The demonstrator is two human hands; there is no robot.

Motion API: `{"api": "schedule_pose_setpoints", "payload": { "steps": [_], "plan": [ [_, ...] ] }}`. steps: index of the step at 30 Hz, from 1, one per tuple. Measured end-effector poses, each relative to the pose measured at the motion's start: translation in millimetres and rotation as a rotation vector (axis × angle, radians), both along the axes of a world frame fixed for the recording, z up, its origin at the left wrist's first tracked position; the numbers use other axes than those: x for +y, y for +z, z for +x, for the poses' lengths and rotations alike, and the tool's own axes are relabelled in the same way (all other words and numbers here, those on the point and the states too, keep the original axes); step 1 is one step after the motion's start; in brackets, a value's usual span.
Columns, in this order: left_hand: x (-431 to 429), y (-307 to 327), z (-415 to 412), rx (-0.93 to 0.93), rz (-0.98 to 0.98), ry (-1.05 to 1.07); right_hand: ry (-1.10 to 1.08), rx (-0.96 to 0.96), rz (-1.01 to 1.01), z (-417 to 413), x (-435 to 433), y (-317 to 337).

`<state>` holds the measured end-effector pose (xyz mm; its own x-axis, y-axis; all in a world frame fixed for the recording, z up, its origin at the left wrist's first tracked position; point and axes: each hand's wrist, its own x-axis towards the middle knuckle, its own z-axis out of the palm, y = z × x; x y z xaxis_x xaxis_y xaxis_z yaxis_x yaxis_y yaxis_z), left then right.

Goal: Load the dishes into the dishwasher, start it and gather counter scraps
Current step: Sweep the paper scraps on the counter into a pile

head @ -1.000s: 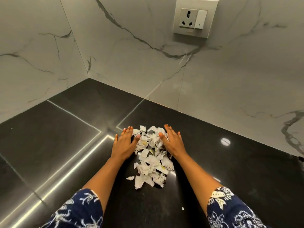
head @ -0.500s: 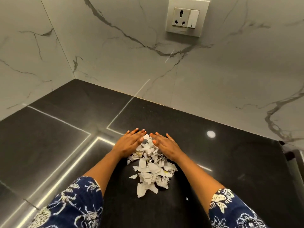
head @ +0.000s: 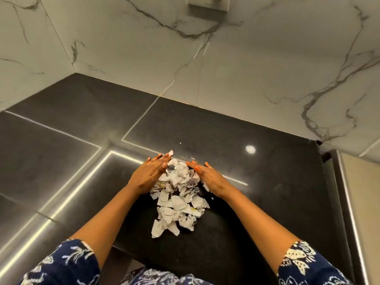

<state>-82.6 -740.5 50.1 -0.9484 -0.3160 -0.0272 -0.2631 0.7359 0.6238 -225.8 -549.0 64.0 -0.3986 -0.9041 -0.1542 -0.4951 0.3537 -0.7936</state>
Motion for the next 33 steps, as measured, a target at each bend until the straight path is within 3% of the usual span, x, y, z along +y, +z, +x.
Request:
{"api": "schedule_pose_setpoints", "payload": {
  "steps": [7,14,18,21,24,27,30,33],
  "plan": [
    [32,-3,27,0.120,0.192,0.177,-0.430,-0.327,-0.255,31,42,1],
    [51,-12,26,0.140,0.122,0.317,-0.411,-0.119,-0.196,64,-7,-5],
    [52,-9,29,0.235,0.216,0.391,-0.447,-0.184,-0.251,52,-24,2],
    [22,-10,31,0.175,0.063,0.517,-0.494,-0.112,-0.258,7,-39,15],
    [-38,-15,50,0.037,-0.092,0.624,-0.247,0.052,0.004,-41,-81,13],
    [-61,-18,63,-0.027,-0.188,0.590,0.033,0.244,0.215,-61,-119,2],
    [-57,-16,60,-0.069,-0.234,0.563,0.217,0.316,0.233,-57,-123,0],
    [-51,-15,66,-0.063,-0.224,0.501,0.362,0.232,0.233,-36,-99,3]
  ]
}}
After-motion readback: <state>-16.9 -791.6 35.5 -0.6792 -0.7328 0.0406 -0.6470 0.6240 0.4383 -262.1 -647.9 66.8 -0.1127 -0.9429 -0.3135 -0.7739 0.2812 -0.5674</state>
